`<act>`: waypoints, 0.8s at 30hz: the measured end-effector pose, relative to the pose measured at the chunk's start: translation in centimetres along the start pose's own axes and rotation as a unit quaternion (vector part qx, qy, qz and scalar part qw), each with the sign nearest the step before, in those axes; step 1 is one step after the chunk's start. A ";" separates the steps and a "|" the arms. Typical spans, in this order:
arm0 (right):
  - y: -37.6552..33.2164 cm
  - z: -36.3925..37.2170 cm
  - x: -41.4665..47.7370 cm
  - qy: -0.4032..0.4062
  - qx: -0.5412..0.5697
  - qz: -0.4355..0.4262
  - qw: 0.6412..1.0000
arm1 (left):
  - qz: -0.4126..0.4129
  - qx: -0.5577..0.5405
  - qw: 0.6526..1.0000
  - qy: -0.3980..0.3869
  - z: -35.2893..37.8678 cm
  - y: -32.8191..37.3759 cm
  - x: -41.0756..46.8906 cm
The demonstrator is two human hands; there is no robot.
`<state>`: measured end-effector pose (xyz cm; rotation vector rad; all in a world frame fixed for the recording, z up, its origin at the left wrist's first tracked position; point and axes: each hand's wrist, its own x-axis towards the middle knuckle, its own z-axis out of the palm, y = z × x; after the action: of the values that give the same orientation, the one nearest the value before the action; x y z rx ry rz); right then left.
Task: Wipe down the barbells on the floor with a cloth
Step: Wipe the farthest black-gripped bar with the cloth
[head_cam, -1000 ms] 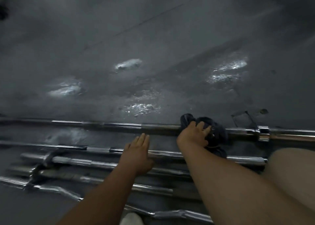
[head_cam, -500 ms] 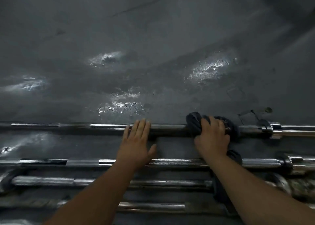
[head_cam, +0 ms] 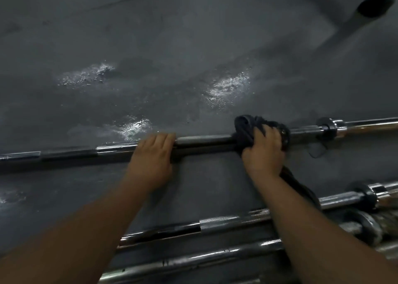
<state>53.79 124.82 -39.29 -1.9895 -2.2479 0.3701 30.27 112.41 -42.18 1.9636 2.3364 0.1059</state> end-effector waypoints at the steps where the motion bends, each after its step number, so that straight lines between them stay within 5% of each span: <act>1: -2.5 0.9 -0.6 -0.011 -0.015 0.008 1.000 | -0.012 0.003 1.000 0.003 0.3 0.1 0.2; 4: -8.6 2.9 -2.6 -0.055 -0.030 -0.093 0.994 | -0.035 0.011 0.998 -0.042 -0.7 0.4 2.7; 7: -6.3 1.0 0.2 -0.090 -0.080 -0.231 0.966 | -0.046 -0.015 0.992 -0.113 -1.8 -1.5 5.4; 12: -5.0 0.8 2.2 -0.043 -0.055 -0.014 0.997 | -0.056 0.006 0.997 -0.054 -0.9 -1.2 5.1; 16: -13.4 2.7 -1.8 -0.134 -0.031 -0.159 0.978 | -0.074 -0.015 0.988 -0.137 -2.6 -1.4 6.6; 19: -9.7 0.9 0.6 -0.148 -0.038 -0.214 0.965 | -0.060 -0.036 0.984 -0.165 -3.4 -2.0 6.3; 24: -5.2 1.3 0.1 -0.036 -0.045 0.015 0.998 | -0.062 -0.019 0.993 -0.103 -1.4 -0.5 3.8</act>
<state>48.43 124.23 -39.17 -2.0872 -2.3202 0.3542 28.94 116.06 -40.89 1.7167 2.2967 -0.0575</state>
